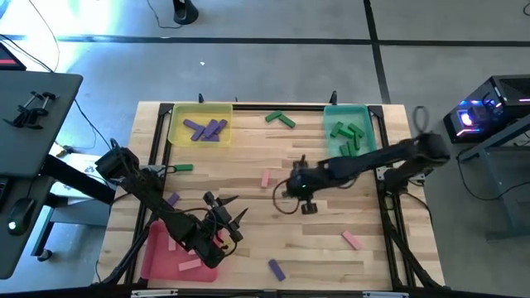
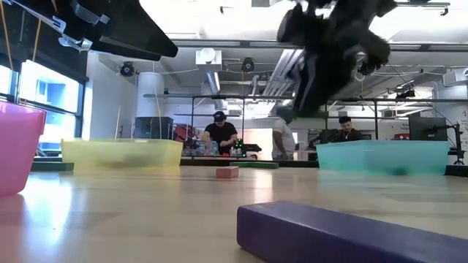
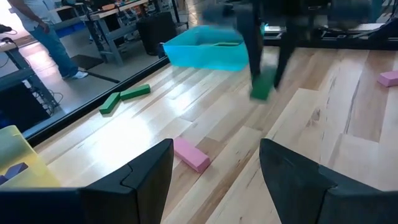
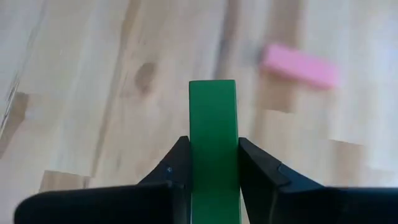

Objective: Sort blocks
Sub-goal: Put the green wooden block into the green bin, then put the purple wooden block into the yellow bin

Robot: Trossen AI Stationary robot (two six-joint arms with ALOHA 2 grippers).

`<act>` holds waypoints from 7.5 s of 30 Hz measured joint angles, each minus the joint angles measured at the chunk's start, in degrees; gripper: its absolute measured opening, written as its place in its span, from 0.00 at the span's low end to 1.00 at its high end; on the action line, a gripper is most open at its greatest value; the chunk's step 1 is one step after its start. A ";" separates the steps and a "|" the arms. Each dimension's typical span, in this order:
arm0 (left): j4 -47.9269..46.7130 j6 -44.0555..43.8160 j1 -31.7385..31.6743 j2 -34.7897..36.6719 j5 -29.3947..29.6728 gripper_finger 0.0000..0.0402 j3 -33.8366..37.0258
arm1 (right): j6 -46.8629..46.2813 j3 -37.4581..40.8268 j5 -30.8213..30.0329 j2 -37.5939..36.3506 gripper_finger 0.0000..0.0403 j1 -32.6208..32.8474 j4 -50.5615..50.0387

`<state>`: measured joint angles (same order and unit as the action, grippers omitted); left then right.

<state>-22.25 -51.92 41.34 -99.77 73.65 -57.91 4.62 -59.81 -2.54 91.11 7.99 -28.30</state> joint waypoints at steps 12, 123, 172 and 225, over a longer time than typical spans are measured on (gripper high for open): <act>0.05 0.00 0.00 0.00 0.01 0.57 0.00 | -13.82 -0.15 -28.38 -30.16 0.18 -9.12 -21.00; -51.15 -7.35 -35.58 4.92 -63.33 0.57 -8.11 | -35.93 29.07 -51.94 -7.04 0.51 26.40 22.63; -42.56 -0.57 -44.15 5.97 -86.80 0.45 21.03 | -41.69 29.13 -52.48 -7.10 0.51 26.53 27.88; -27.08 36.14 -58.22 16.18 -53.02 0.17 -2.80 | -49.44 29.13 -52.15 -7.10 0.51 30.44 47.90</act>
<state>-49.33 -15.79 -16.88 -83.59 20.63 -60.71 -44.82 -30.68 -54.69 84.01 38.44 19.60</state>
